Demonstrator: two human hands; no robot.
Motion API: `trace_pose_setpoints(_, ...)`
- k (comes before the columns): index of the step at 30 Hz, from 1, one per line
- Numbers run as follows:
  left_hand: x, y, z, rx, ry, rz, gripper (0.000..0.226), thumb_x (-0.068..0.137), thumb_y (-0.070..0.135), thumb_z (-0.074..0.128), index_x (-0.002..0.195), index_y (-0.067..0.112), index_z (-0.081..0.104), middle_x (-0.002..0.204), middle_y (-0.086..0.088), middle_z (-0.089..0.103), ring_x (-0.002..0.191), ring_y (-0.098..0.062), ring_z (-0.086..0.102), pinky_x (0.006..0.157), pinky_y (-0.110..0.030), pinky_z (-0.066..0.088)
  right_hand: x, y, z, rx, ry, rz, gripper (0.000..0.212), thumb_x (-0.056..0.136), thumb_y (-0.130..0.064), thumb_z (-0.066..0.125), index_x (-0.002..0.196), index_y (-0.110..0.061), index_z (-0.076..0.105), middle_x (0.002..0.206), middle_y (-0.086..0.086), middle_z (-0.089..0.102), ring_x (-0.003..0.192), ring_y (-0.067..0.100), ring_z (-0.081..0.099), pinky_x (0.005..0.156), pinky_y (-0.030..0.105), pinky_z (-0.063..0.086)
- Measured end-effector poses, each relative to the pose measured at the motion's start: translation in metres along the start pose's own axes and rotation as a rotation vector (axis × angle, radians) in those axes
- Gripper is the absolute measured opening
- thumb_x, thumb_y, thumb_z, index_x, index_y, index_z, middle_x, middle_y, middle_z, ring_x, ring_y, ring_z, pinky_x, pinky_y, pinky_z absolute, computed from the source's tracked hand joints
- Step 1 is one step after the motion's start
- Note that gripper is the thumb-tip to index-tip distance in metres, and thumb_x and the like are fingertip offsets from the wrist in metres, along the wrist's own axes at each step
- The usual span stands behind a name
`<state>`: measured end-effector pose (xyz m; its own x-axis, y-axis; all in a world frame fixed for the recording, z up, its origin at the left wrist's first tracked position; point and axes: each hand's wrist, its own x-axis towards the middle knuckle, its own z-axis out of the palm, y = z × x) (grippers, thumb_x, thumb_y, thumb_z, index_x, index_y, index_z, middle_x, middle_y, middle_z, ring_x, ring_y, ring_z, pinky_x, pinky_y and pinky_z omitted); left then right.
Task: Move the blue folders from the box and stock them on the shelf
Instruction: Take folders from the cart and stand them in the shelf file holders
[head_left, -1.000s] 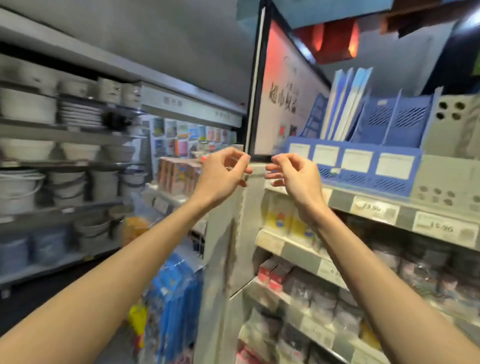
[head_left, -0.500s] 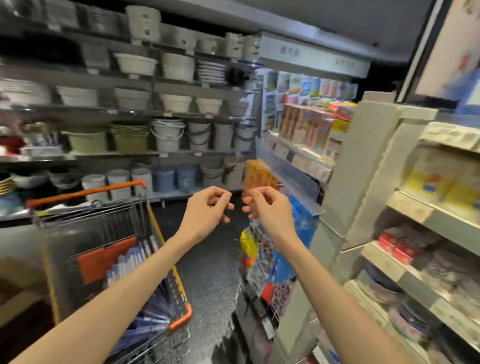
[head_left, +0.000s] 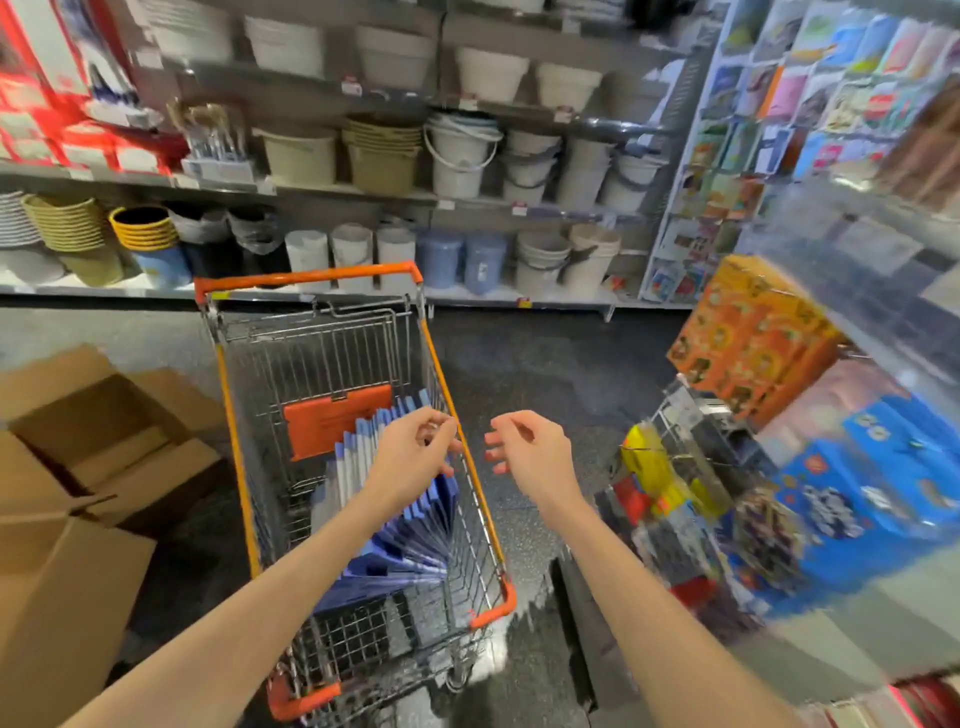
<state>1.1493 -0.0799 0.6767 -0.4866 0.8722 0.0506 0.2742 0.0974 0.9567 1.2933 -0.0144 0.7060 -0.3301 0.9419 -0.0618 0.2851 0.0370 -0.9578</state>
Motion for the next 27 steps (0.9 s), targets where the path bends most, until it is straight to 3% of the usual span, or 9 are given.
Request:
trace_pose_setpoints(4, 0.041, -0.048, -0.03, 0.037, -0.015, -0.054, 0.017, 0.102, 0.019, 0.056, 0.096, 0.009, 0.068, 0.084, -0.009, 0.074, 0.057, -0.012, 0.068, 0.046, -0.013, 0.045, 0.043, 0.018, 0.053, -0.077, -0.044, 0.085, 0.018, 0.098, -0.014, 0.054, 0.095, -0.005, 0.07, 0.082, 0.008, 0.073, 0.066, 0.014, 0.066, 0.057, 0.023, 0.055)
trace_pose_setpoints(7, 0.063, -0.077, -0.042, 0.073, -0.029, -0.111, 0.021, 0.103, 0.028, 0.056, 0.103, 0.011, 0.069, 0.088, -0.003, 0.075, 0.059, -0.006, 0.069, 0.05, -0.017, 0.05, 0.069, 0.037, 0.078, -0.178, -0.09, 0.099, 0.019, 0.1, -0.019, 0.053, 0.099, -0.01, 0.07, 0.089, 0.005, 0.074, 0.077, 0.016, 0.072, 0.072, 0.032, 0.061)
trace_pose_setpoints(11, 0.079, -0.108, -0.047, 0.106, -0.063, -0.195, 0.021, 0.102, 0.036, 0.054, 0.103, 0.018, 0.066, 0.091, 0.003, 0.074, 0.058, -0.01, 0.071, 0.064, -0.042, 0.059, 0.097, 0.062, 0.096, -0.258, -0.124, 0.148, 0.015, 0.101, -0.02, 0.053, 0.096, -0.02, 0.068, 0.093, 0.003, 0.074, 0.085, 0.02, 0.072, 0.082, 0.047, 0.059)
trace_pose_setpoints(14, 0.087, -0.127, -0.045, 0.129, -0.077, -0.261, 0.019, 0.102, 0.037, 0.054, 0.106, 0.022, 0.065, 0.094, 0.006, 0.074, 0.06, -0.011, 0.072, 0.056, -0.033, 0.057, 0.115, 0.082, 0.104, -0.304, -0.144, 0.188, 0.015, 0.098, -0.023, 0.054, 0.09, -0.026, 0.066, 0.094, 0.005, 0.074, 0.088, 0.024, 0.071, 0.083, 0.051, 0.058)
trace_pose_setpoints(16, 0.095, -0.143, -0.042, 0.191, -0.081, -0.274, 0.019, 0.101, 0.041, 0.054, 0.109, 0.027, 0.064, 0.099, 0.008, 0.073, 0.063, -0.009, 0.072, 0.051, -0.024, 0.049, 0.126, 0.093, 0.11, -0.328, -0.156, 0.223, 0.016, 0.098, -0.024, 0.054, 0.096, -0.02, 0.07, 0.097, 0.006, 0.074, 0.092, 0.025, 0.069, 0.087, 0.047, 0.057)
trace_pose_setpoints(20, 0.115, -0.174, -0.032, 0.308, -0.134, -0.266, 0.024, 0.1, 0.043, 0.053, 0.122, 0.034, 0.058, 0.112, 0.016, 0.067, 0.068, -0.018, 0.07, 0.068, -0.038, 0.058, 0.15, 0.117, 0.121, -0.407, -0.203, 0.242, 0.027, 0.099, -0.019, 0.052, 0.115, -0.008, 0.07, 0.106, 0.009, 0.073, 0.095, 0.023, 0.065, 0.077, 0.027, 0.045)
trace_pose_setpoints(22, 0.129, -0.188, -0.025, 0.396, -0.171, -0.236, 0.032, 0.101, 0.044, 0.051, 0.131, 0.034, 0.055, 0.124, 0.015, 0.065, 0.082, -0.014, 0.071, 0.076, -0.036, 0.058, 0.166, 0.13, 0.129, -0.411, -0.242, 0.249, 0.03, 0.1, -0.017, 0.05, 0.122, -0.005, 0.066, 0.115, 0.011, 0.071, 0.103, 0.025, 0.065, 0.082, 0.027, 0.046)
trace_pose_setpoints(24, 0.141, -0.203, -0.019, 0.481, -0.212, -0.223, 0.041, 0.102, 0.046, 0.048, 0.142, 0.036, 0.048, 0.139, 0.012, 0.058, 0.111, -0.012, 0.065, 0.092, -0.034, 0.053, 0.18, 0.142, 0.137, -0.411, -0.276, 0.271, 0.034, 0.101, -0.016, 0.049, 0.129, -0.002, 0.061, 0.122, 0.013, 0.068, 0.113, 0.027, 0.063, 0.09, 0.028, 0.046)
trace_pose_setpoints(27, 0.162, -0.229, -0.007, 0.609, -0.331, -0.217, 0.051, 0.106, 0.043, 0.042, 0.154, 0.032, 0.034, 0.163, 0.005, 0.03, 0.146, -0.017, 0.037, 0.116, -0.036, 0.033, 0.2, 0.162, 0.149, -0.439, -0.347, 0.273, 0.039, 0.103, -0.016, 0.045, 0.138, -0.002, 0.052, 0.132, 0.013, 0.061, 0.123, 0.027, 0.057, 0.089, 0.021, 0.038)
